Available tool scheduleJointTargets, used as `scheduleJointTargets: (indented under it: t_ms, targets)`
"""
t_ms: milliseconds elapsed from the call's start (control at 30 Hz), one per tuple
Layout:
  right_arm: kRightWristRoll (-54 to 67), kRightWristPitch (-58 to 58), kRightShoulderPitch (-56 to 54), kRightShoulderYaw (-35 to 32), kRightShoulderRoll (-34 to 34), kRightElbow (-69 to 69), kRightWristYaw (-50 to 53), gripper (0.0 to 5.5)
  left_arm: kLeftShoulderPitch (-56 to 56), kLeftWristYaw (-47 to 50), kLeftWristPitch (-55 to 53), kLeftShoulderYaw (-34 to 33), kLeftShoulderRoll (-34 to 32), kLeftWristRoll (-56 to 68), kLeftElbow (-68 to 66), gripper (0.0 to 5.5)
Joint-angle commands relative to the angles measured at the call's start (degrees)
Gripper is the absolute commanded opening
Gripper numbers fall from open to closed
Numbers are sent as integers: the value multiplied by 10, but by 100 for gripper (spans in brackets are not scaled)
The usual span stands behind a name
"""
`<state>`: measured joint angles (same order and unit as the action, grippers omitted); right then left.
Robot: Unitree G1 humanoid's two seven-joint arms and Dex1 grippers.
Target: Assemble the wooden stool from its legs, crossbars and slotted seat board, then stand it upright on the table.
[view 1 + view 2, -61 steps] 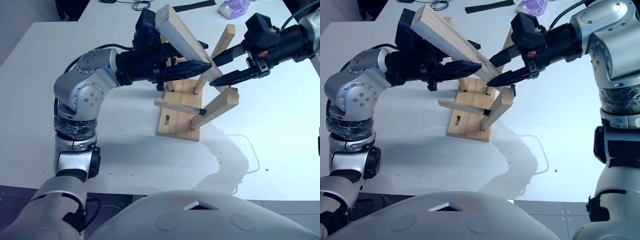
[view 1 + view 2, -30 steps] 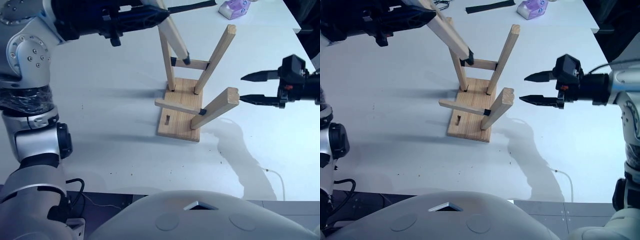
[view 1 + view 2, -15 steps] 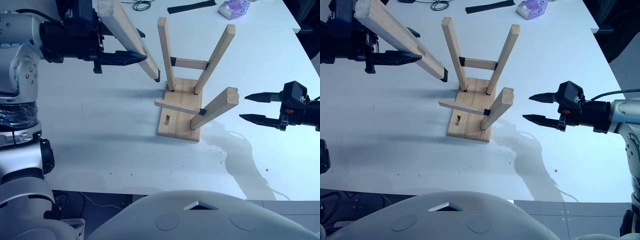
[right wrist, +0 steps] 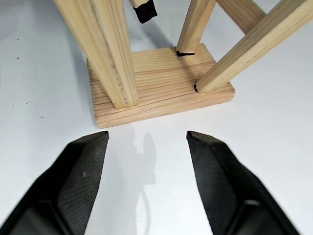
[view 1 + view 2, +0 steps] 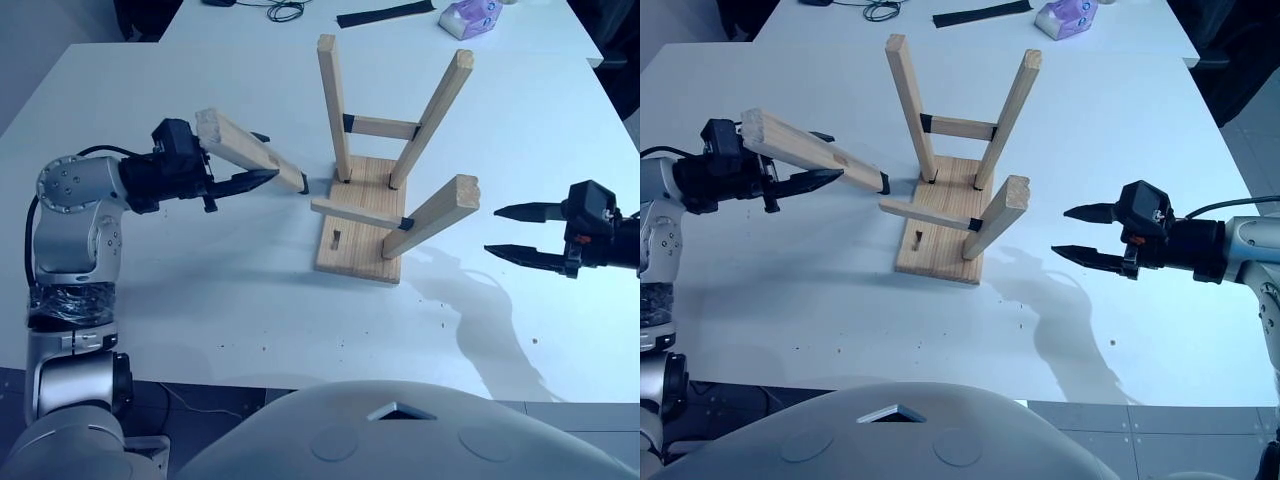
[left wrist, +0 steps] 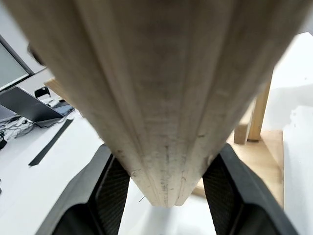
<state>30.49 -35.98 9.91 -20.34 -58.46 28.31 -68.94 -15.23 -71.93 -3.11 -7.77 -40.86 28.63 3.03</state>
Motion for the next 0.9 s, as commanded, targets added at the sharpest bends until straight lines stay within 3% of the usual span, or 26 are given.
scheduleJointTargets:
  t_ms: [33,467,900]
  targets:
    - [4,7,2,3,-13,-1,-6,292,21,20,-10,-6,8,12,29,220]
    - [2,10,-42,42,-40,-23,-23,292,97,-1,22,40,22,0,62,220]
    - [3,10,-49,55,-47,-21,-24,292,121,-1,45,41,12,2,68,220]
